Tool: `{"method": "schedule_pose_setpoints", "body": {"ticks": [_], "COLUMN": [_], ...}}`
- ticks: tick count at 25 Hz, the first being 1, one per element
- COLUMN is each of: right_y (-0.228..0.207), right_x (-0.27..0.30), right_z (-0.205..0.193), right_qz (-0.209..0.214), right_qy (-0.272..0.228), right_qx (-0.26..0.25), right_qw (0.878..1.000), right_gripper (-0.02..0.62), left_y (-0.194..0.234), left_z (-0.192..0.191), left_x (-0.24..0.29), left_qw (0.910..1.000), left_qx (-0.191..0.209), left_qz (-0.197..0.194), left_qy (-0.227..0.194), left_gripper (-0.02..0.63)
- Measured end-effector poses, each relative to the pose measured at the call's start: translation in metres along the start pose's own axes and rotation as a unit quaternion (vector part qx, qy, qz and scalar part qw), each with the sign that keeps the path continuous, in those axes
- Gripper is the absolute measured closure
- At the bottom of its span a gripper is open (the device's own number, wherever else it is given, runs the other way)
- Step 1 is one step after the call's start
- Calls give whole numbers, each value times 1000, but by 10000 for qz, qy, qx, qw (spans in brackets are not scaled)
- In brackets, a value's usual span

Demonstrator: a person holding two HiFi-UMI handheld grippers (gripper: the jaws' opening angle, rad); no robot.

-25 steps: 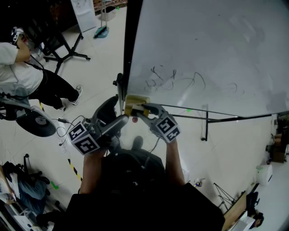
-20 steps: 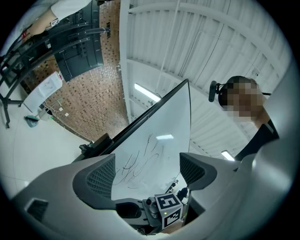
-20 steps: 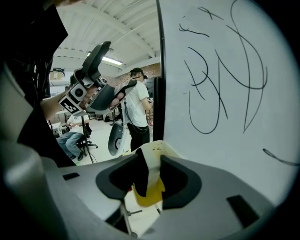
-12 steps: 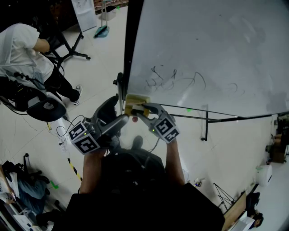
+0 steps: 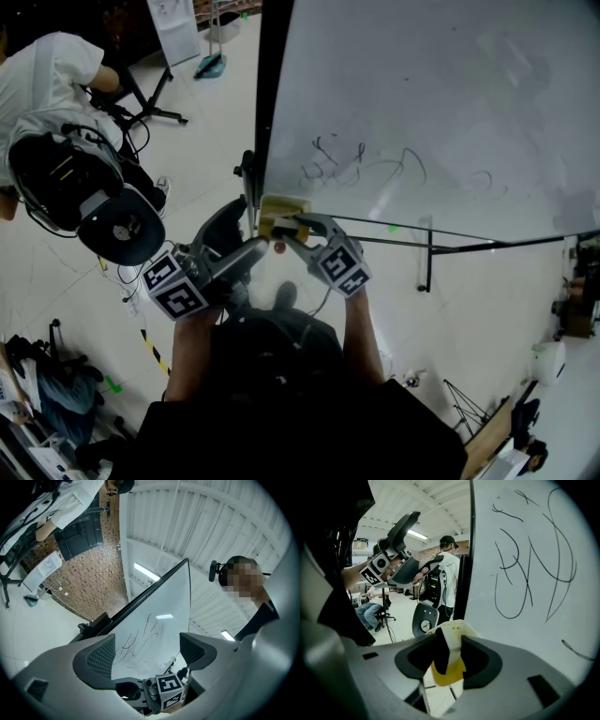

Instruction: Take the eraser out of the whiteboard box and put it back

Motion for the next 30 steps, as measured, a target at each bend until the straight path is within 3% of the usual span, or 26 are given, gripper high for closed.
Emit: {"method": "schedule_pose_setpoints", "body": {"ticks": [17, 30], "right_y": [2, 8], "right_x": [-4, 2], "right_z": [5, 1], "right_qz": [-133, -251], "right_qy": [-105, 191], "right_qx": [-120, -407], "right_qw": [9998, 9987], "right_gripper": [396, 383], "left_y": [1, 0], "left_z": [-1, -4], "left_x": [0, 0], "left_qw": [10000, 10000], "left_qx": [-23, -34], "left_qz": [18, 47], "left_qy": [8, 32], "left_gripper": [180, 179]}}
Point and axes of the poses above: the fingertips, and each gripper's own axes: x forward along the fingers, y to its left, z out of its top, the point moved 9 cm from there along -x, backward along the fingers, and after that the axes turned 7 degrees about z, right-handed, at the moved point
